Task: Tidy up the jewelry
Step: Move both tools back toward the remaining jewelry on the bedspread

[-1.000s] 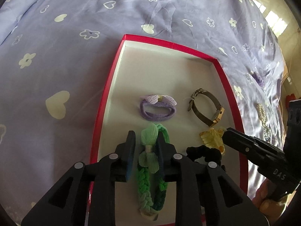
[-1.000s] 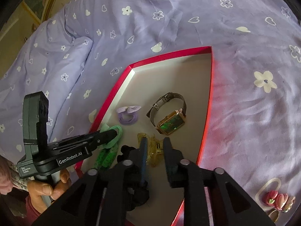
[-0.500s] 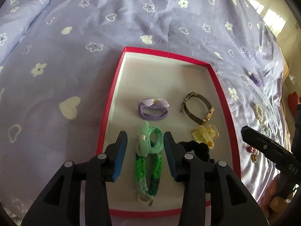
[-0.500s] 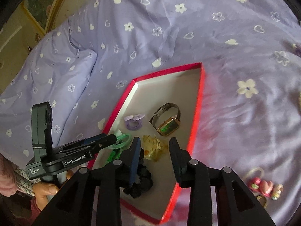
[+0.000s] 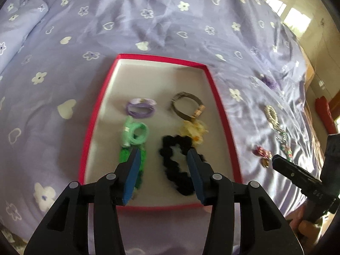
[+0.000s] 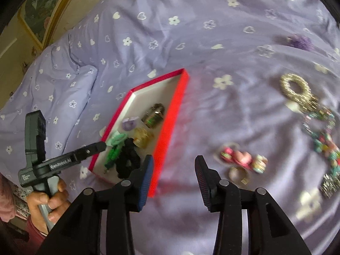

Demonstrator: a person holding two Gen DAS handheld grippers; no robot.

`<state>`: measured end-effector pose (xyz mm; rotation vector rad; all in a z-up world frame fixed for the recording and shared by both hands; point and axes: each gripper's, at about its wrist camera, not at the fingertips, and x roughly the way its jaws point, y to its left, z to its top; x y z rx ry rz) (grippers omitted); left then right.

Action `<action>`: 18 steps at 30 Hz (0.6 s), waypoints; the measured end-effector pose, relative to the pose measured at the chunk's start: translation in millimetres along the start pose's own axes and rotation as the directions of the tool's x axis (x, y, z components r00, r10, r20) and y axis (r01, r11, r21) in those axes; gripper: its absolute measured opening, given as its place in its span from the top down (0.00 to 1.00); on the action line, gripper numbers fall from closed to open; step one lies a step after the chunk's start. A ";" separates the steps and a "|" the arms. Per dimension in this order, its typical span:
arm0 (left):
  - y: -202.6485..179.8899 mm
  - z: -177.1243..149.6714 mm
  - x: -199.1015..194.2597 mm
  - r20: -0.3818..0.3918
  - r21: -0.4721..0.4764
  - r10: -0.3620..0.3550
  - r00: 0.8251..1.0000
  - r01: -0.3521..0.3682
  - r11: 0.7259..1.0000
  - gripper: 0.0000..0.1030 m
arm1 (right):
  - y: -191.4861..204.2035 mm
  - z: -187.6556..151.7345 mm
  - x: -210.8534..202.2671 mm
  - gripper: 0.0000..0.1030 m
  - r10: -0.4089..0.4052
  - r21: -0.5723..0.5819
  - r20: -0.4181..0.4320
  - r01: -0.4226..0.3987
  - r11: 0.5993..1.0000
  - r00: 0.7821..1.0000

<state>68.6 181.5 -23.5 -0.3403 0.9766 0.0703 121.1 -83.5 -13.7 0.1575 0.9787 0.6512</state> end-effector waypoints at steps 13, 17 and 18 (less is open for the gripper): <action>-69.1 -19.8 0.5 -0.032 0.122 -0.056 0.998 0.060 0.991 0.53 | -47.6 -36.7 -49.3 0.52 -0.108 0.072 0.048 0.105 0.992 0.993; -88.8 -25.1 0.8 -0.041 0.160 -0.067 0.997 0.072 0.984 0.53 | -58.7 -47.4 -65.2 0.47 -0.148 0.080 0.066 0.143 0.986 0.987; -92.7 -25.9 1.3 -0.043 0.166 -0.068 0.997 0.075 0.983 0.53 | -61.1 -48.8 -67.6 0.46 -0.155 0.084 0.068 0.149 0.985 0.986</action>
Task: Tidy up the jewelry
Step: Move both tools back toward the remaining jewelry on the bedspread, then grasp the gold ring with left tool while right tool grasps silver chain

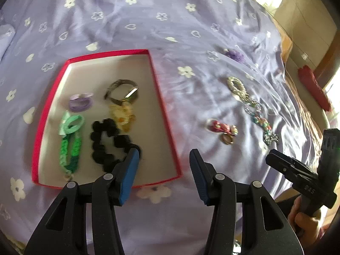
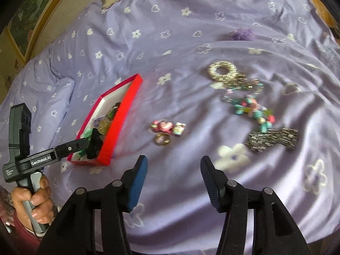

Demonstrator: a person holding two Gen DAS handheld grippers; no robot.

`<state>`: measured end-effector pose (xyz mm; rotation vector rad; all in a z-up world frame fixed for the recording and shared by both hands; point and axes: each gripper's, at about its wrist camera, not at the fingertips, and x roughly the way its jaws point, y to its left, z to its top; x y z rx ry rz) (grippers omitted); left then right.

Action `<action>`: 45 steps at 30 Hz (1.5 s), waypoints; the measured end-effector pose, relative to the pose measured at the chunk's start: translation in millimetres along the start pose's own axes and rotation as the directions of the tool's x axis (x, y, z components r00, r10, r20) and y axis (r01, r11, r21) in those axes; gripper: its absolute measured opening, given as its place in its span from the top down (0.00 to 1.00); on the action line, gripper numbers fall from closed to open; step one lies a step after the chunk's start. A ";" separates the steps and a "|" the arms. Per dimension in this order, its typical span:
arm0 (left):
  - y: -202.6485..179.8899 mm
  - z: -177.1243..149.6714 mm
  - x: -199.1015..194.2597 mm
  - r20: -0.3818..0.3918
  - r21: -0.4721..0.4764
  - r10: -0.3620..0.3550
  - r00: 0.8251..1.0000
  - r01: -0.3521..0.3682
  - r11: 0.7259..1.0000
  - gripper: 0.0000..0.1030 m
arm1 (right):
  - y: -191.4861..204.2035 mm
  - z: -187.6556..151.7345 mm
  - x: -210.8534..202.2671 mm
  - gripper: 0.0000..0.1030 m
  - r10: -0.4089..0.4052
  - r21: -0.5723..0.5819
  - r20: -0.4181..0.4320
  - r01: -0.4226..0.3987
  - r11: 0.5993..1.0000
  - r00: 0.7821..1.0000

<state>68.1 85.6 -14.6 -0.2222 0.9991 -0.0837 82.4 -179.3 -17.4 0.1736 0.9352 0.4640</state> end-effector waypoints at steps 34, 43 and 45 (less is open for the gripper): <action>-107.4 13.1 102.3 -0.092 0.220 -0.056 0.994 0.075 0.973 0.70 | -72.2 14.0 18.1 0.27 -0.298 -0.006 0.029 0.298 0.955 0.954; -100.6 10.4 97.9 -0.076 0.209 -0.091 0.993 0.105 0.972 0.80 | -79.5 14.3 10.9 0.88 -0.304 0.030 0.042 0.303 0.953 0.952; -97.2 8.4 92.7 -0.073 0.198 -0.100 0.992 0.112 0.974 0.80 | -78.1 13.5 6.3 0.88 -0.265 0.040 0.048 0.263 0.964 0.963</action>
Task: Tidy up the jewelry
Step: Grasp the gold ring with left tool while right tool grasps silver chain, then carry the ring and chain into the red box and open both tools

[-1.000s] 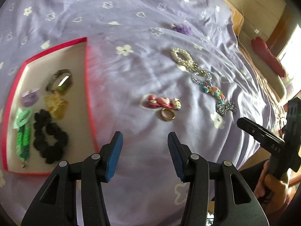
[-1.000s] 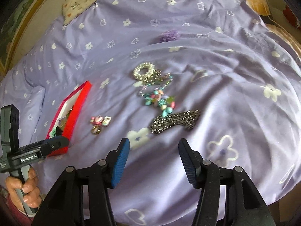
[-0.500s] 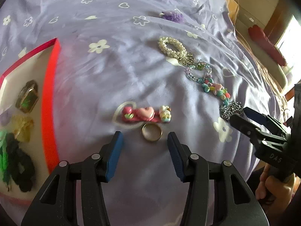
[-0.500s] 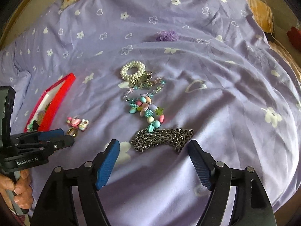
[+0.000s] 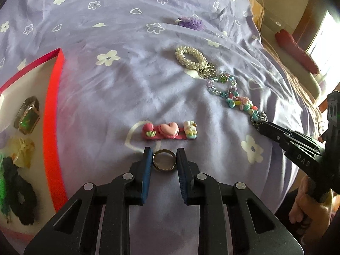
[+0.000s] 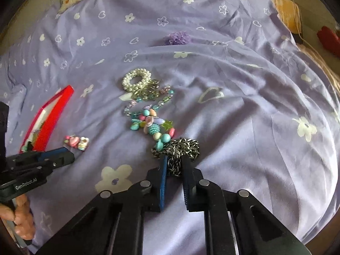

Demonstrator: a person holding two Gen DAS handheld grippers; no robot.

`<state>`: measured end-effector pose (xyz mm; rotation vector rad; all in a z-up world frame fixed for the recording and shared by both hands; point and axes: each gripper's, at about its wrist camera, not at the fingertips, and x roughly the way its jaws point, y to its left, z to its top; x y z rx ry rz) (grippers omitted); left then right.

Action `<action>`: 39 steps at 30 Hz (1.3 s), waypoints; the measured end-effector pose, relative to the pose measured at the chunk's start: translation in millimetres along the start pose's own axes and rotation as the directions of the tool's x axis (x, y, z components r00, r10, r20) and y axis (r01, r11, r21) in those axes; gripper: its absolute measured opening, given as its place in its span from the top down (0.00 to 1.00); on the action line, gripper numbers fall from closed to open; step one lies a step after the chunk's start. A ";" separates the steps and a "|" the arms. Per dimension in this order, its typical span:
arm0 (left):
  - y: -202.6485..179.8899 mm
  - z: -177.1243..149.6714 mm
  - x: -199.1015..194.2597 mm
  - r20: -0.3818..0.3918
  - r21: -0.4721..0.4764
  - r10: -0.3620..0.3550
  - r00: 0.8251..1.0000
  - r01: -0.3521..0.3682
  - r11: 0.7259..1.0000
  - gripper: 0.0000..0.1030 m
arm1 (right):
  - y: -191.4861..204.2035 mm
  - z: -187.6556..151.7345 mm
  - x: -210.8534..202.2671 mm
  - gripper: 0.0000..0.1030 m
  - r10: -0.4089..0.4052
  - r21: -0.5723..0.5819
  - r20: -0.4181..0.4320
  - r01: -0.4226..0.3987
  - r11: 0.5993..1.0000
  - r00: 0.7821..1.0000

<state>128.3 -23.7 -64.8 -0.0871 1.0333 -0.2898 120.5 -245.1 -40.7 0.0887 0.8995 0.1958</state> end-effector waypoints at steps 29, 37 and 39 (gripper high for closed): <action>62.5 -40.3 -110.3 0.166 -0.150 0.012 0.986 0.013 0.989 0.80 | 118.1 8.9 -46.7 0.88 0.284 -0.139 0.025 -0.277 0.951 0.959; 92.3 -47.5 -131.0 0.198 -0.202 0.055 0.979 -0.015 0.979 0.80 | 151.6 15.2 -45.8 0.89 0.336 -0.180 0.015 -0.328 0.928 0.942; 100.6 -49.8 -133.9 0.200 -0.216 0.066 0.977 -0.022 0.976 0.80 | 161.6 16.7 -45.2 0.89 0.348 -0.191 0.013 -0.339 0.921 0.938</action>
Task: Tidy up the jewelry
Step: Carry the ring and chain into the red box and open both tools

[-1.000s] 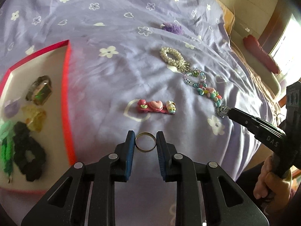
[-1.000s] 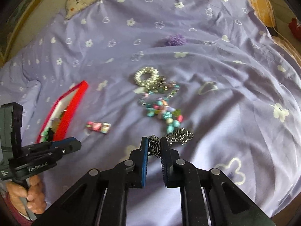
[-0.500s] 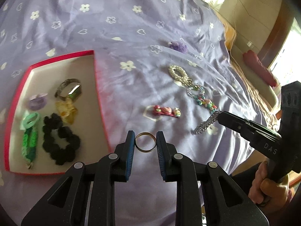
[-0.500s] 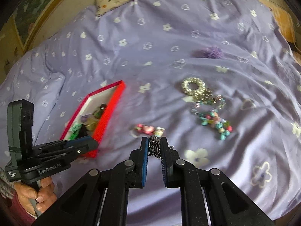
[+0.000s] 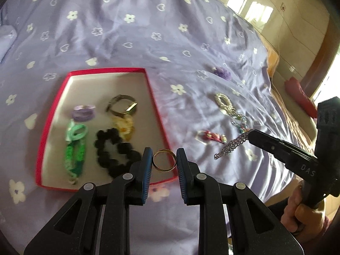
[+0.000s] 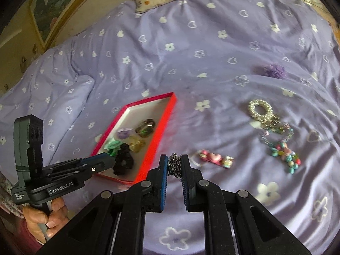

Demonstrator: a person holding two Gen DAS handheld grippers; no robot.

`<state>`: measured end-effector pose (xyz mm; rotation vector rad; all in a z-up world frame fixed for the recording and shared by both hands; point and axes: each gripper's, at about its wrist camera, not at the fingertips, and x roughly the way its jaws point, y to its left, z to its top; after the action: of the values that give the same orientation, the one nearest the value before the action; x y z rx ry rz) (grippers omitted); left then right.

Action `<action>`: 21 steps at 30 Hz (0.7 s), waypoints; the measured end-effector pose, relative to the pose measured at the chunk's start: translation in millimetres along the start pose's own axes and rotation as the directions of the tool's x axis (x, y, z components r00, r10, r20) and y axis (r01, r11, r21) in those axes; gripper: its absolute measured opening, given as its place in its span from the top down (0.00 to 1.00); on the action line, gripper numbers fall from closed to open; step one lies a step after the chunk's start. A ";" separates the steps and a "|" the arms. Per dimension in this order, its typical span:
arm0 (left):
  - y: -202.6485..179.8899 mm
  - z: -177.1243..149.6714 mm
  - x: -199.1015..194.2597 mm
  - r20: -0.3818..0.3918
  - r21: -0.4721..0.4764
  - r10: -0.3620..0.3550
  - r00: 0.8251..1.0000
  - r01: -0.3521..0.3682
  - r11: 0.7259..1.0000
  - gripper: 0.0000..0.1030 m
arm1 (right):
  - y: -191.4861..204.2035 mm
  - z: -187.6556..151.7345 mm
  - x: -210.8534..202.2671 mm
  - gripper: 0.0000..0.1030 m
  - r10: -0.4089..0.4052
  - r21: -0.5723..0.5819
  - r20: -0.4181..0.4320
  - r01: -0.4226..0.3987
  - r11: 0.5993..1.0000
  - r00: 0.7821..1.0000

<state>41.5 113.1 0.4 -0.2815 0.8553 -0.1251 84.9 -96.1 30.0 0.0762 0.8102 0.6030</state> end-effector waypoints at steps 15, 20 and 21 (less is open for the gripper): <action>61.5 0.4 -18.2 0.028 -0.091 0.082 0.996 -0.079 0.993 0.80 | 54.1 21.4 30.7 0.89 0.112 -0.059 -0.012 -0.113 0.992 0.994; 78.3 1.2 -18.5 0.024 -0.107 0.105 0.994 -0.102 0.989 0.80 | 74.1 25.2 49.2 0.89 0.147 -0.075 -0.031 -0.149 0.986 0.989; 81.0 1.9 -18.2 0.023 -0.108 0.108 0.994 -0.105 0.989 0.80 | 77.7 25.9 53.6 0.89 0.154 -0.077 -0.037 -0.156 0.985 0.987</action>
<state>30.7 194.9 -9.0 -0.3366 0.8477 0.0247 94.5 1.1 35.3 0.0574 0.8138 0.7847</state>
